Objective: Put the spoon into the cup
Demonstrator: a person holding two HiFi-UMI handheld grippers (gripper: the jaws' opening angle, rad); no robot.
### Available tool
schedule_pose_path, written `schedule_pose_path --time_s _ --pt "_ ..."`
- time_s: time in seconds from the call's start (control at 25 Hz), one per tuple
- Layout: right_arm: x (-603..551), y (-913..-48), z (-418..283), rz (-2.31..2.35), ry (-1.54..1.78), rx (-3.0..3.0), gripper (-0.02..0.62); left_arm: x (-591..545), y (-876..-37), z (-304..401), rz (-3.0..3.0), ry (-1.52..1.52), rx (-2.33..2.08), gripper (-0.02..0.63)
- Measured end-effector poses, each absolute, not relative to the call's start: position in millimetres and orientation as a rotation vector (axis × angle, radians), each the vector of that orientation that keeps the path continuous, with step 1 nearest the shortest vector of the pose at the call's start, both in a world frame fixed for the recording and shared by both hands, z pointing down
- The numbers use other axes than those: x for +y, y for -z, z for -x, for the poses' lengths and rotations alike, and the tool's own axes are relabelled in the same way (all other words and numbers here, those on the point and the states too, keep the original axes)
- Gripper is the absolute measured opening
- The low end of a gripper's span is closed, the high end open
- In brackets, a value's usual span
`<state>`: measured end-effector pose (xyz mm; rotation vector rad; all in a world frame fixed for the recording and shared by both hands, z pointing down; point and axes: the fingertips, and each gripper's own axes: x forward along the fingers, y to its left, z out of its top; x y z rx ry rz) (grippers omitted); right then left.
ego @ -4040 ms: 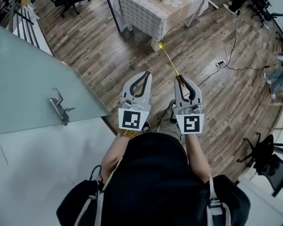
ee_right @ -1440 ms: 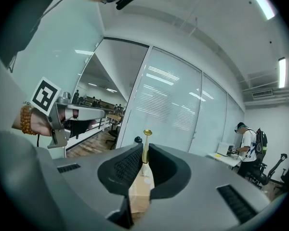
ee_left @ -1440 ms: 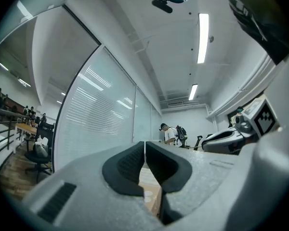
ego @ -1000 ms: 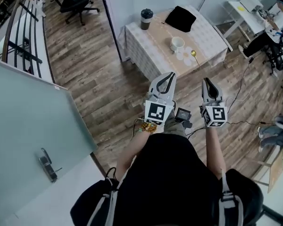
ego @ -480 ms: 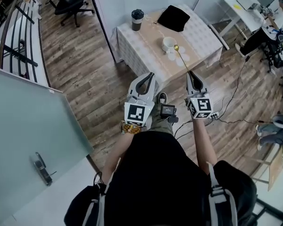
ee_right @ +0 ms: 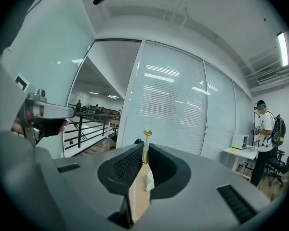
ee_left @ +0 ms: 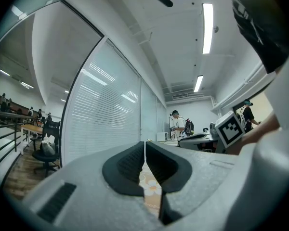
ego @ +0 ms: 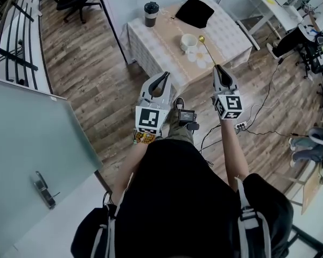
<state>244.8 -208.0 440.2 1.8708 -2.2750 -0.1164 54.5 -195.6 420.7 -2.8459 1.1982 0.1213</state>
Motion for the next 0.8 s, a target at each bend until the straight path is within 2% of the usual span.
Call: schedule_pose_path --time_s 0.8 --pt "-288 -505 -268 -1.777 0.001 -2.216 0.035 -252 -433 -73 2.818 -0.048 1.272 0.025"
